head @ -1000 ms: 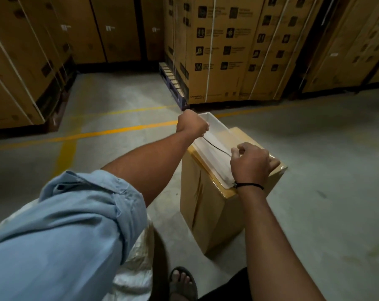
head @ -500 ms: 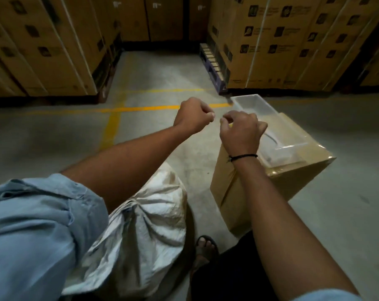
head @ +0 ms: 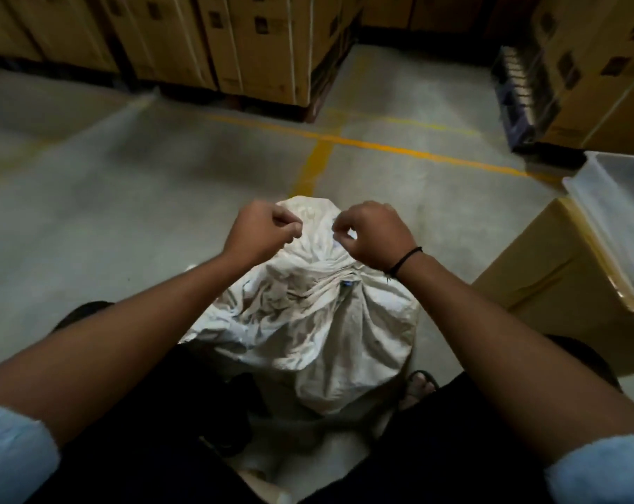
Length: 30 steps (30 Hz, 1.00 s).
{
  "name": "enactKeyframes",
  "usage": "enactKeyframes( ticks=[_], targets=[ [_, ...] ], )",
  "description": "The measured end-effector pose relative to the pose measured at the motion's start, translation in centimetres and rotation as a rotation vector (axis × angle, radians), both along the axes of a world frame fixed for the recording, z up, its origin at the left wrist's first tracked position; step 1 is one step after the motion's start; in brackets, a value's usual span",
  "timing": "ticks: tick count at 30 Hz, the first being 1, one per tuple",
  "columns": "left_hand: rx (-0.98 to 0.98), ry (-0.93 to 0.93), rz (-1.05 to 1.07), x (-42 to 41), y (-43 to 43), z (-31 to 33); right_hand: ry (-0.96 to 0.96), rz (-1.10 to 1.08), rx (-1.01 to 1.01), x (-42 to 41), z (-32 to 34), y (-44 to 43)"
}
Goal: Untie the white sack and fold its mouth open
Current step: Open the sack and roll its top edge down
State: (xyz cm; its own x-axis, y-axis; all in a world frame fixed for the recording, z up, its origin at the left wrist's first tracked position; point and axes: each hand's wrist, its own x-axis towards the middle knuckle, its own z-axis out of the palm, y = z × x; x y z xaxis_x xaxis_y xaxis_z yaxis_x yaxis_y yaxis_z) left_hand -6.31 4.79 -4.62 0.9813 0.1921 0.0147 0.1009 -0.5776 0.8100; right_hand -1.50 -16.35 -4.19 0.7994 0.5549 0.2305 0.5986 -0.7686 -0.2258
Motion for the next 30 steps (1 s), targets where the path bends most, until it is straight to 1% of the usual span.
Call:
enactKeyframes(
  ticks=[3,5,9,12,14,16,19,22,24,27,30],
  targets=[
    [0.048,-0.002,-0.036,-1.5,2.7,-0.6,0.081,0.083,-0.162,-1.9,-2.2,2.8],
    [0.033,-0.010,-0.026,-1.9,4.0,-1.2,0.140,0.118,-0.225,-3.4,-3.8,4.4],
    [0.016,-0.014,-0.026,-2.4,4.5,-2.2,0.239,0.035,-0.257,-5.6,-6.7,6.8],
    [0.121,-0.033,-0.073,-2.6,4.1,-2.3,0.163,0.001,-0.402,-5.4,-7.2,7.8],
    [0.184,-0.067,-0.068,-2.6,4.0,-2.2,0.121,-0.020,-0.409,-4.8,-6.6,8.3],
    [0.240,-0.139,-0.024,-2.1,4.1,-1.8,0.129,-0.089,-0.308,-4.2,-5.9,8.4],
    [0.294,-0.280,0.052,-1.0,4.5,-0.8,0.204,-0.260,-0.162,-2.6,-5.2,7.3],
    [0.386,-0.452,0.047,0.0,4.2,0.1,0.278,-0.443,0.037,-1.0,-4.6,5.2],
    [0.439,-0.518,0.041,0.4,3.4,0.5,0.269,-0.546,0.190,-0.5,-3.9,3.8],
    [0.510,-0.507,-0.011,0.6,1.6,0.9,0.250,-0.703,0.392,-0.1,-2.9,2.0],
    [0.639,-0.370,-0.051,0.7,-0.4,0.4,0.317,-0.857,0.601,-0.1,-2.8,0.6]
  ],
)
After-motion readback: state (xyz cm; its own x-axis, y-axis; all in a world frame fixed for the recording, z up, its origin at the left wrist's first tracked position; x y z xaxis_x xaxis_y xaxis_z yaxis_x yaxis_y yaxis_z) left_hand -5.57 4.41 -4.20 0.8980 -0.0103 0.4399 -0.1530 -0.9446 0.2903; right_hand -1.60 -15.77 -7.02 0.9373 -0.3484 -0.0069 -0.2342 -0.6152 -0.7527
